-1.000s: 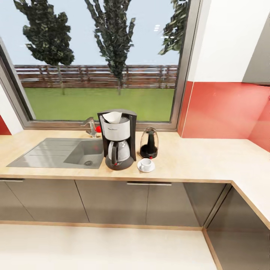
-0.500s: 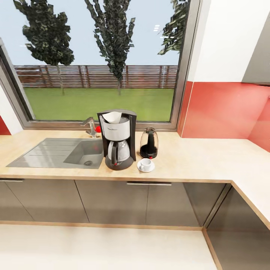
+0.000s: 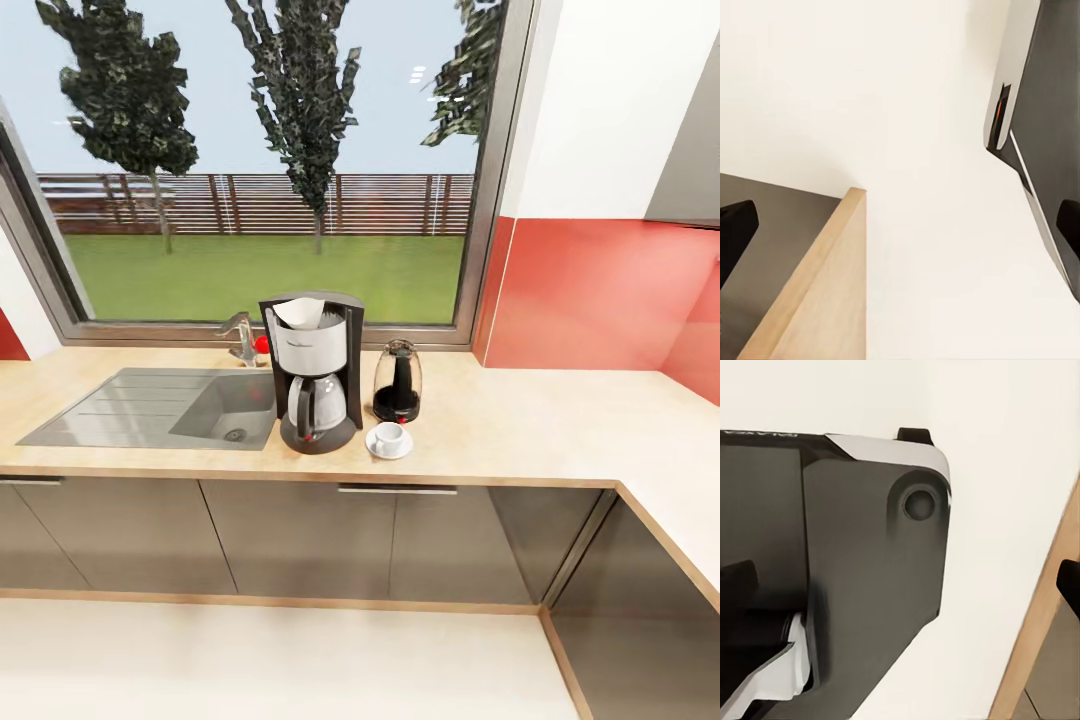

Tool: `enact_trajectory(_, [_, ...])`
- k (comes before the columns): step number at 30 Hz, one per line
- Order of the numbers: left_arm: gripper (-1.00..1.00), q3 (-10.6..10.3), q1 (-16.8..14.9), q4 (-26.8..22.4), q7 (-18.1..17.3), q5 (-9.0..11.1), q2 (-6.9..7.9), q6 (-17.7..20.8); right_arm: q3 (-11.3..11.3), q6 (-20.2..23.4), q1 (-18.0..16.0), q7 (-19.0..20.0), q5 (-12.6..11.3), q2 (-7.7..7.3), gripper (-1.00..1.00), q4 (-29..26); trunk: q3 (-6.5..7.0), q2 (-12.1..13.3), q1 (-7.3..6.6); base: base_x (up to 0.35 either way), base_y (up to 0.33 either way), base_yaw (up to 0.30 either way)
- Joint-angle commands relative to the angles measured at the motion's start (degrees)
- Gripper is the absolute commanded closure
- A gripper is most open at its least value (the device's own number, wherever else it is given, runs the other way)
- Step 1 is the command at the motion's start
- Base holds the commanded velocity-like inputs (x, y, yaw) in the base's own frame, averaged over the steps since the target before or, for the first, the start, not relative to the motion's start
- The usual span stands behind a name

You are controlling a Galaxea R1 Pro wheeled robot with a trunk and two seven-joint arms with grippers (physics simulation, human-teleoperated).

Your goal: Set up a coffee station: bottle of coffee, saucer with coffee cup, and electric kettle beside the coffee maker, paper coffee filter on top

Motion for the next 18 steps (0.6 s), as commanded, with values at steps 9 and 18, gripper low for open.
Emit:
enact_trajectory(9, [-1.00, -0.7, 0.0, -0.2, 0.2, 0.3, 0.03, 0.4, 0.6, -15.4, 0.0, -0.2, -0.6, -0.95, -1.00, -0.2, -0.12, -0.1, 0.03, 0.000, 0.000, 0.000])
enact_trajectory(18, [-1.00, -0.9, 0.0, -0.1, 0.1, 0.0, 0.10, 0.5, 0.6, -18.4, 0.0, -0.3, -0.6, -1.02, -1.00, -0.1, -0.12, -0.1, 0.03, 0.000, 0.000, 0.000])
